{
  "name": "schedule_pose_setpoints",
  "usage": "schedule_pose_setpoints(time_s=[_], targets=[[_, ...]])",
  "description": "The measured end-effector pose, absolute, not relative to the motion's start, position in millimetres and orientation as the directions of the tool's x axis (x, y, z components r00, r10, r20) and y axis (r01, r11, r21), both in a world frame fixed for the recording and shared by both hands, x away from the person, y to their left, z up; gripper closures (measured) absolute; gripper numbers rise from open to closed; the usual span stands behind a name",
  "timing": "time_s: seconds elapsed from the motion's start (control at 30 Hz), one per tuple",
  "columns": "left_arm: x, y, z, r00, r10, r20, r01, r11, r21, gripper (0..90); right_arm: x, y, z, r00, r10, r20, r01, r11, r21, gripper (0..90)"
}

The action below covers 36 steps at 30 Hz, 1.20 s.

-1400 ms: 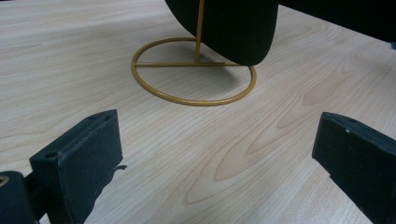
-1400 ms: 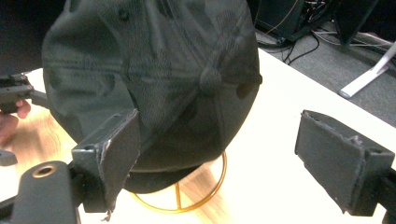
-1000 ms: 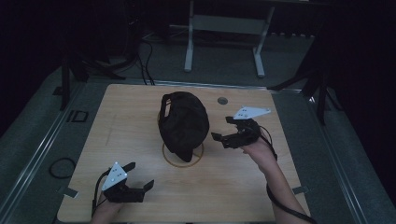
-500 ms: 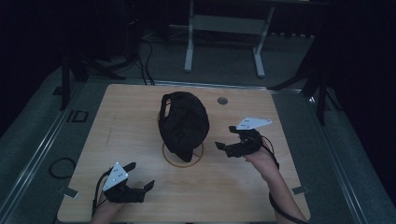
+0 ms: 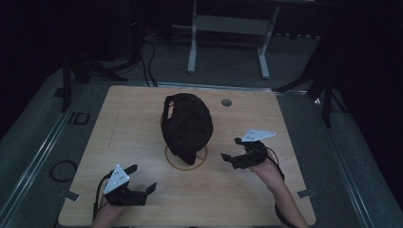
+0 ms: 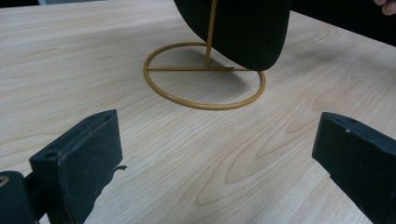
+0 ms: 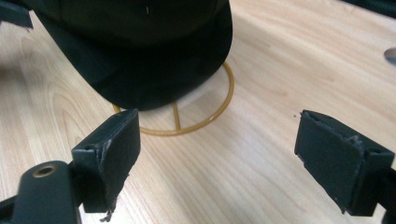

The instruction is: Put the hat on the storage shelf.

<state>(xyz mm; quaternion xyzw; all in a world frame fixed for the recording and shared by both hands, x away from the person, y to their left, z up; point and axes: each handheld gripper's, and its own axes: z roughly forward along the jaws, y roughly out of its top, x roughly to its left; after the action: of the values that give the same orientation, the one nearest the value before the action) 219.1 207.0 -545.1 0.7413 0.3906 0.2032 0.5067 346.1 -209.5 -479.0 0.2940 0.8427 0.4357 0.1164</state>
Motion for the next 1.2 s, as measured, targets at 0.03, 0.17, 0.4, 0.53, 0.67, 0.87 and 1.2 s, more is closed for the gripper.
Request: schedule_pose_setpoints(time_s=[0.03,0.17,0.4,0.53,0.67,0.87,1.2], targets=[[219,207,-544,0.613,0.784,-0.093,0.37,-0.181,0.911,2.1,346,-210,-483,-0.802,0.594,0.066,0.399,0.449,0.799,14.3],[219,208,-543,0.612,0.785,-0.091,0.367,-0.18,0.913,2.1,345,-212,-493,-0.799,0.596,0.079,0.415,0.451,0.79,14.2],[218,208,-543,0.62,0.779,-0.089,0.364,-0.185,0.913,2.1,342,-217,-510,-0.799,0.597,0.077,0.42,0.462,0.781,14.2],[218,208,-543,0.621,0.779,-0.091,0.365,-0.184,0.912,2.1,340,-219,-518,-0.797,0.598,0.079,0.425,0.464,0.777,14.3],[218,208,-543,0.62,0.779,-0.09,0.362,-0.182,0.914,2.1,338,-222,-525,-0.797,0.598,0.085,0.423,0.452,0.786,14.3],[219,208,-543,0.622,0.778,-0.087,0.365,-0.191,0.911,2.1,333,-228,-537,-0.797,0.597,0.09,0.425,0.449,0.786,14.3],[219,207,-545,0.622,0.779,-0.08,0.371,-0.203,0.906,2.1,328,-237,-545,-0.765,0.638,0.087,0.438,0.417,0.797,14.3]])
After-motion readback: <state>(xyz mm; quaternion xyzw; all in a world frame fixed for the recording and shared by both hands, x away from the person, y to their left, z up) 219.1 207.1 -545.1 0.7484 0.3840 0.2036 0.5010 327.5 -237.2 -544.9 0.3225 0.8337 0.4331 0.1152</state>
